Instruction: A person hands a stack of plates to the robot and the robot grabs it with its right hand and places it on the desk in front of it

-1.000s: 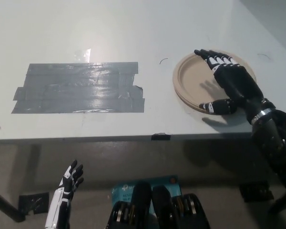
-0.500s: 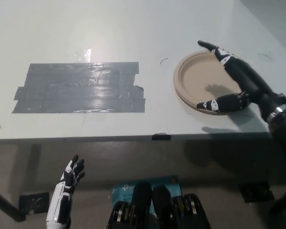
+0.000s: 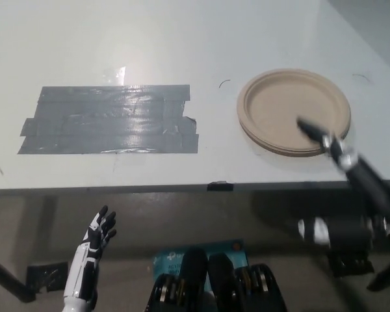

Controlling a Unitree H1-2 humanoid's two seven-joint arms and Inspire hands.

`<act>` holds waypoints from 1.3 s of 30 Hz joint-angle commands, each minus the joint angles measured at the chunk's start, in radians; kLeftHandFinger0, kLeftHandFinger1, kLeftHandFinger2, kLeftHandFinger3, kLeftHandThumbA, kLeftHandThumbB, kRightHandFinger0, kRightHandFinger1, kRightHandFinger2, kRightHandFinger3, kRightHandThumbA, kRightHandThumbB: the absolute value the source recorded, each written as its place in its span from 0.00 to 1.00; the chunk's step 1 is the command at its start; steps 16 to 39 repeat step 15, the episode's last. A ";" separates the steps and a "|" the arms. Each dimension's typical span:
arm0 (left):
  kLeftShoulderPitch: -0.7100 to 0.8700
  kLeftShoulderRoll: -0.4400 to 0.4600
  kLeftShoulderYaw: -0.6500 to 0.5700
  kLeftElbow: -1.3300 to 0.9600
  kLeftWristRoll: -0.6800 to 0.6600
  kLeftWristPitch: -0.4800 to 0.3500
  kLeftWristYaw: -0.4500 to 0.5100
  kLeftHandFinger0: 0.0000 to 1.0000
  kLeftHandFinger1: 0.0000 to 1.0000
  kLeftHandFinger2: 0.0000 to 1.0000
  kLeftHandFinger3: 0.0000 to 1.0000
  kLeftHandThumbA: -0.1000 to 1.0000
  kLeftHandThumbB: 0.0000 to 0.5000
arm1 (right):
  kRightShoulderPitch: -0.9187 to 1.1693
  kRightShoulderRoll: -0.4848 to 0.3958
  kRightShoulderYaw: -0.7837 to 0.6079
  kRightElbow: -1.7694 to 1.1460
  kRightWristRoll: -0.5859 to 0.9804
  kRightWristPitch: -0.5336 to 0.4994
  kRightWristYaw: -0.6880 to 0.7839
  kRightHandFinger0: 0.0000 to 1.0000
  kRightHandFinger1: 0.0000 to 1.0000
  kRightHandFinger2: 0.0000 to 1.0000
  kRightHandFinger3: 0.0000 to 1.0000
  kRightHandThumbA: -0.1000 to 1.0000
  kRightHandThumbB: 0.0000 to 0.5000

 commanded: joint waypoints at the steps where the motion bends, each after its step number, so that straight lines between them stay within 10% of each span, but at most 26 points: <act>1: 0.015 0.012 -0.014 -0.024 0.010 -0.009 -0.012 1.00 1.00 1.00 1.00 1.00 0.33 | 0.182 0.128 -0.101 0.013 0.202 -0.155 -0.040 1.00 1.00 1.00 1.00 1.00 0.69; 12: 0.045 0.011 -0.021 -0.021 0.009 -0.021 -0.013 1.00 1.00 1.00 1.00 1.00 0.36 | 0.221 0.238 -0.093 0.333 0.087 -0.247 0.004 1.00 1.00 1.00 1.00 1.00 0.41; 39: 0.062 0.008 -0.024 -0.026 0.010 -0.019 -0.012 1.00 1.00 1.00 1.00 1.00 0.37 | 0.226 0.230 -0.087 0.359 0.063 -0.257 0.005 1.00 1.00 1.00 1.00 1.00 0.41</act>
